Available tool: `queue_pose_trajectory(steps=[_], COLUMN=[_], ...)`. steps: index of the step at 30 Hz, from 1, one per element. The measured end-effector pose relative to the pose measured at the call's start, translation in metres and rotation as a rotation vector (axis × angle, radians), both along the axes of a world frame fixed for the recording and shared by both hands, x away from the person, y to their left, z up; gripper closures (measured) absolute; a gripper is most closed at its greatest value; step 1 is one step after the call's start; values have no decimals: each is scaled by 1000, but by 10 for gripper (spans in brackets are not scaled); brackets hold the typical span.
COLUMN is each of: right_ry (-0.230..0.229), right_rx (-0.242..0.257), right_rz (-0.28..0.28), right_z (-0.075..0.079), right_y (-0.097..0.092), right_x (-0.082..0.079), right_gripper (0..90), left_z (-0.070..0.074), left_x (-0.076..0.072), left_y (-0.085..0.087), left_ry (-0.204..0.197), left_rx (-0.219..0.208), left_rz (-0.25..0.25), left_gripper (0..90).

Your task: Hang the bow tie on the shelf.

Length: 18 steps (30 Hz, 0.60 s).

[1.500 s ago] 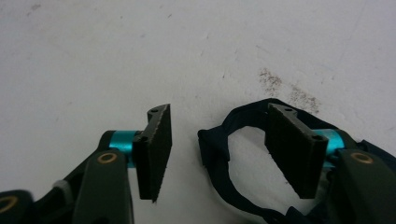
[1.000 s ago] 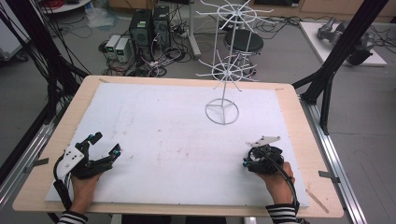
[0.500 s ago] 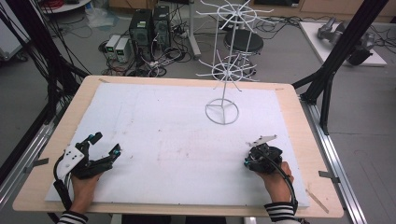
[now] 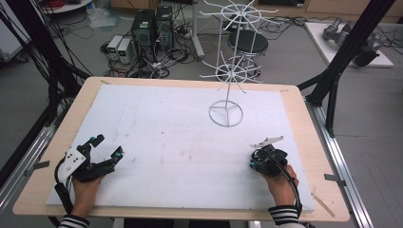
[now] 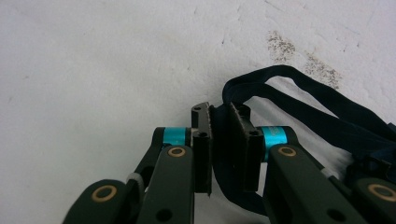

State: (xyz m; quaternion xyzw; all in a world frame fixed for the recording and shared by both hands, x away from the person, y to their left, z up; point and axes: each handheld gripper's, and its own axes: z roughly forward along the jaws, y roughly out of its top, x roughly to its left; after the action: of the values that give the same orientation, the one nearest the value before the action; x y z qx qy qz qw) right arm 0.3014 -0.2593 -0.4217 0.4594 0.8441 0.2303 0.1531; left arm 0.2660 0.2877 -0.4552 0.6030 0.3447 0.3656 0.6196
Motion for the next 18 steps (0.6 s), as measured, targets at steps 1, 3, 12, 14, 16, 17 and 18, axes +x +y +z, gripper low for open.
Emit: queue_pose_trajectory(steps=[1, 3, 12, 14, 16, 17, 18], right_ry=[-3, -6, -27, -38, -51, -51, -67], right_rx=[1, -1, 9, 20, 38, 38, 41], right_rz=[-3, -1, -1, 1, -3, -3, -6], right_z=[0, 0, 3, 5, 8, 8, 10], right_y=[0, 0, -2, -2, -2, -2, -2], right_x=[-1, -1, -3, -5, -6, -6, -7], right_gripper=[806, 808, 810, 809, 809, 809, 810], left_z=[0, 0, 0, 0, 0, 0, 0], left_x=[0, 0, 0, 0, 0, 0, 0], left_y=[0, 0, 0, 0, 0, 0, 0], left_ry=[-1, -1, -1, -1, -1, 0, -1], left_rx=[0, 0, 0, -1, -1, -2, 1], left_rz=[1, 1, 1, 0, 1, 0, 0], left_gripper=[180, 181, 181, 181, 181, 181, 181])
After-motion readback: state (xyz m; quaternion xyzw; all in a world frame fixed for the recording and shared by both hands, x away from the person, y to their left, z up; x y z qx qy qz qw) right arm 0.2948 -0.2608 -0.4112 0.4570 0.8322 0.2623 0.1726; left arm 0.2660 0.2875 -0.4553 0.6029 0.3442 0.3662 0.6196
